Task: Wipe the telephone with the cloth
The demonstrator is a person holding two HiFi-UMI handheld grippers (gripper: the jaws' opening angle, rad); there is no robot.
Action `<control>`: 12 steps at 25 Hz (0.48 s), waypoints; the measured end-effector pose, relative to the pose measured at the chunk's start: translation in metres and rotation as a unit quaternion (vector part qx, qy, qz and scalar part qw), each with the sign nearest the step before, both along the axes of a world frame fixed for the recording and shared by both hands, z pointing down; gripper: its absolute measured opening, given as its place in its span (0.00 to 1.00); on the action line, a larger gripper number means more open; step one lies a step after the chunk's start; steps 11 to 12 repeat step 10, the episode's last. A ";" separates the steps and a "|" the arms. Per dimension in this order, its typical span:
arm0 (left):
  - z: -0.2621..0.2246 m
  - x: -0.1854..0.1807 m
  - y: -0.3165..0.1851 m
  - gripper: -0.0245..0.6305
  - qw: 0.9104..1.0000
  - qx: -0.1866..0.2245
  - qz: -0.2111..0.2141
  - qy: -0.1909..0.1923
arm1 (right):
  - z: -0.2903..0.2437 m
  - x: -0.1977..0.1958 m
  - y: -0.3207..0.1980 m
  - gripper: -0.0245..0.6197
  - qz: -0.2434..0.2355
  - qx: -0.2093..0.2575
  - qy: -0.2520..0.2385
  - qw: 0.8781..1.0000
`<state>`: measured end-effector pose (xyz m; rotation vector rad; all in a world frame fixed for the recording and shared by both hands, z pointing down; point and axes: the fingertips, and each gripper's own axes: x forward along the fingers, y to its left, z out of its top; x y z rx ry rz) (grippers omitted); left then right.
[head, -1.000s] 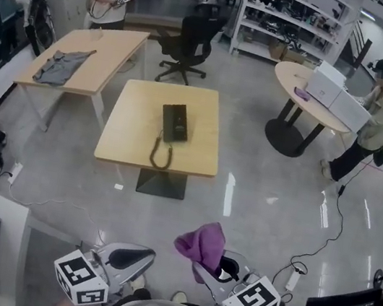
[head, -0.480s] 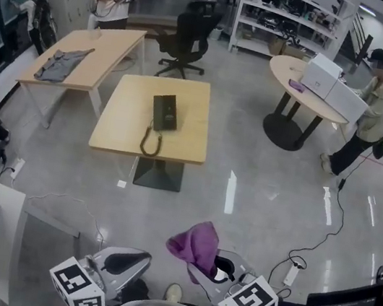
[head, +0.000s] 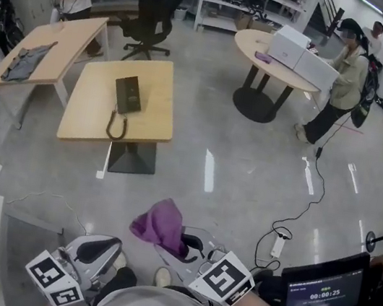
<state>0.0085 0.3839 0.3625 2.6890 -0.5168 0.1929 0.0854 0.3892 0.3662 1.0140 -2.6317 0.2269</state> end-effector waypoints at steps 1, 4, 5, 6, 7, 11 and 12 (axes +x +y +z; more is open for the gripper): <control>0.000 -0.001 0.000 0.04 1.000 -0.001 0.001 -0.001 | 0.000 -0.001 0.000 0.22 0.000 0.000 0.000 1.000; 0.003 -0.003 -0.003 0.04 1.000 -0.005 0.002 -0.002 | 0.002 -0.003 -0.002 0.22 0.004 -0.001 -0.008 1.000; 0.004 -0.004 -0.005 0.04 1.000 -0.006 0.002 -0.003 | 0.003 -0.004 -0.004 0.22 0.004 -0.002 -0.009 1.000; 0.005 -0.004 -0.007 0.04 1.000 -0.007 0.000 -0.004 | 0.003 -0.004 -0.007 0.22 0.003 -0.002 -0.010 1.000; 0.005 -0.005 -0.009 0.04 1.000 -0.007 -0.002 -0.005 | 0.002 -0.005 -0.009 0.22 0.001 -0.001 -0.011 1.000; 0.004 -0.010 -0.015 0.04 1.000 -0.007 -0.011 -0.011 | 0.001 -0.010 -0.017 0.22 -0.010 0.000 -0.013 1.000; 0.004 -0.010 -0.015 0.04 1.000 -0.007 -0.011 -0.011 | 0.001 -0.010 -0.017 0.22 -0.010 0.000 -0.013 1.000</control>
